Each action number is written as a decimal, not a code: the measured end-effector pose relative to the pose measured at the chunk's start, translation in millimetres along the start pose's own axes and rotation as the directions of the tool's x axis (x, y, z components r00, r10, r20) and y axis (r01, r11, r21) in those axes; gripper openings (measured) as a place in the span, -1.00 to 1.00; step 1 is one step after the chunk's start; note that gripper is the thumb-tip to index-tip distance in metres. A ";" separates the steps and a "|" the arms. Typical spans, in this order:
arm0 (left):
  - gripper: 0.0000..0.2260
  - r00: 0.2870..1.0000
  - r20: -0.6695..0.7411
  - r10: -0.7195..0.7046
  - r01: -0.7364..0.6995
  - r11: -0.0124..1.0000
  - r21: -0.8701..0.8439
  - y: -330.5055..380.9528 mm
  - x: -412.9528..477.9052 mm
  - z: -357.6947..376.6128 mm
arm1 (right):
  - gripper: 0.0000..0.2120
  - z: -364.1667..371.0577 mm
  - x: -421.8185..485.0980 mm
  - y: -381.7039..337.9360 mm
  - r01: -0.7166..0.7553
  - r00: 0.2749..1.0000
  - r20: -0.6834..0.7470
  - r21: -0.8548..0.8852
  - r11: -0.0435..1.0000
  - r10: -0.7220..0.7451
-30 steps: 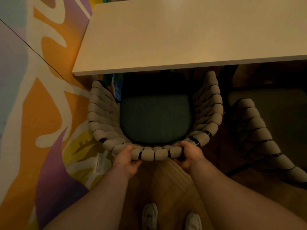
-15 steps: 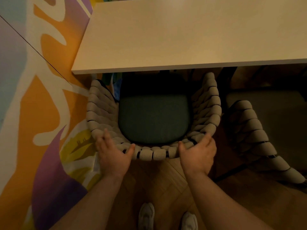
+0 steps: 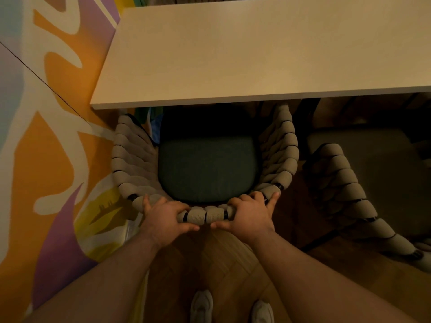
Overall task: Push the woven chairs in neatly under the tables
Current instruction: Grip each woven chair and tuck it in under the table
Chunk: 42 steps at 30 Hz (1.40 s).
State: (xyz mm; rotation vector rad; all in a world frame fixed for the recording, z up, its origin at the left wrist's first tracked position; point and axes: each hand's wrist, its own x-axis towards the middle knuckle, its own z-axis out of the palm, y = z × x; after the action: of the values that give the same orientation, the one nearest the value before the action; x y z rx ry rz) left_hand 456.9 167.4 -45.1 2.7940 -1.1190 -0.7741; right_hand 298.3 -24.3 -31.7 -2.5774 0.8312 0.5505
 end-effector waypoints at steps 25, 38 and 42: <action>-0.60 0.987 0.118 -0.107 0.113 0.992 -0.049 47.3 -27.0 -15.4 | -0.42 -26.1 -44.8 44.9 -0.066 0.996 0.077 0.404 0.912 0.038; -0.34 0.963 0.260 -0.069 0.216 0.775 -0.593 240.2 -96.0 -14.0 | -0.38 -67.8 -196.1 213.9 -0.436 0.785 0.042 0.747 0.503 0.618; -0.28 0.951 0.284 -0.119 0.290 0.658 -0.695 322.5 -110.3 13.0 | -0.33 -69.9 -234.6 297.5 -0.488 0.723 0.132 0.792 0.366 0.678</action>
State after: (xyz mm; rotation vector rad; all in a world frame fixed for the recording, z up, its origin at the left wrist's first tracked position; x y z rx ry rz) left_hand 176.9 2.9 59.2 2.1699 -0.3347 -1.2350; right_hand -43.0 -171.3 70.1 -1.4449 1.6648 -0.0039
